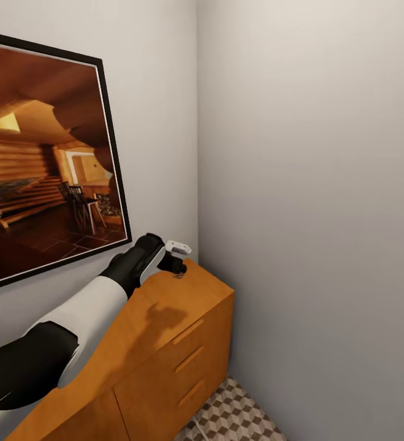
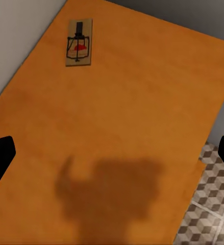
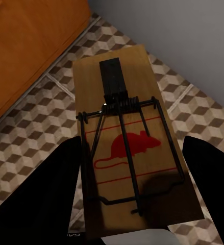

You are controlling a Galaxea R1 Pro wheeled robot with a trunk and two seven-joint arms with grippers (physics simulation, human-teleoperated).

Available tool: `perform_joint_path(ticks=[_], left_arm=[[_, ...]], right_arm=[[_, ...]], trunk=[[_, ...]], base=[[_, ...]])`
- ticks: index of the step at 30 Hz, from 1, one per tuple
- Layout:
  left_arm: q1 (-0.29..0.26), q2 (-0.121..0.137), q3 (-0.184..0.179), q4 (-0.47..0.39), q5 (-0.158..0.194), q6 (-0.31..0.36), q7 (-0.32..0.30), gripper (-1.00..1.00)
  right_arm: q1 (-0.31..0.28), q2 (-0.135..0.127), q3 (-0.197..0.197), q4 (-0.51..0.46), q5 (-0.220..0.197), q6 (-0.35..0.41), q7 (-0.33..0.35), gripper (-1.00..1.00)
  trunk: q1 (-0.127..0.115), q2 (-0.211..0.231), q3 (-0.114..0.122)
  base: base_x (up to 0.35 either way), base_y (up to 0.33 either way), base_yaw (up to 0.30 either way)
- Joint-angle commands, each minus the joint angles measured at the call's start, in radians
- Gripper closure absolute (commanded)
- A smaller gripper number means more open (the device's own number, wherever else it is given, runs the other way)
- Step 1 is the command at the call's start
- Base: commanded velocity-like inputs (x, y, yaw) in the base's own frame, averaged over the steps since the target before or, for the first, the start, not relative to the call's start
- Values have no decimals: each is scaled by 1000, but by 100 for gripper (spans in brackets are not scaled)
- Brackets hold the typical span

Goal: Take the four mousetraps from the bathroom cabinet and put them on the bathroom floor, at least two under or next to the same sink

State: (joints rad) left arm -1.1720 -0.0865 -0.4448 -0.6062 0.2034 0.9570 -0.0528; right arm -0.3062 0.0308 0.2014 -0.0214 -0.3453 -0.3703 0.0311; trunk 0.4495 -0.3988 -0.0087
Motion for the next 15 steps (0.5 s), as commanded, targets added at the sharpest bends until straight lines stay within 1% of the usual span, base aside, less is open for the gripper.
perform_joint_path(ticks=[1, 3, 8, 15], left_arm=[[0, 1, -3, 6, 2, 3, 1, -100], [-1, 0, -1, 19, 0, 0, 3, -100], [-1, -2, 6, 115, -2, -63, 10, -100], [-1, 2, 9, 133, -2, -80, 10, -100]], right_arm=[[-1, 1, 7, 1, -11, -4, 3, 100], [-1, 5, 7, 1, -11, -4, 3, 100], [-1, 15, 7, 1, -11, -5, 2, 100], [-1, 17, 7, 2, -10, -6, 3, 100]], trunk=[[0, -1, -1], [0, -1, -1], [0, -1, -1], [0, -1, -1]], base=[[0, 0, 0], [0, 0, 0], [0, 0, 0], [0, 0, 0]])
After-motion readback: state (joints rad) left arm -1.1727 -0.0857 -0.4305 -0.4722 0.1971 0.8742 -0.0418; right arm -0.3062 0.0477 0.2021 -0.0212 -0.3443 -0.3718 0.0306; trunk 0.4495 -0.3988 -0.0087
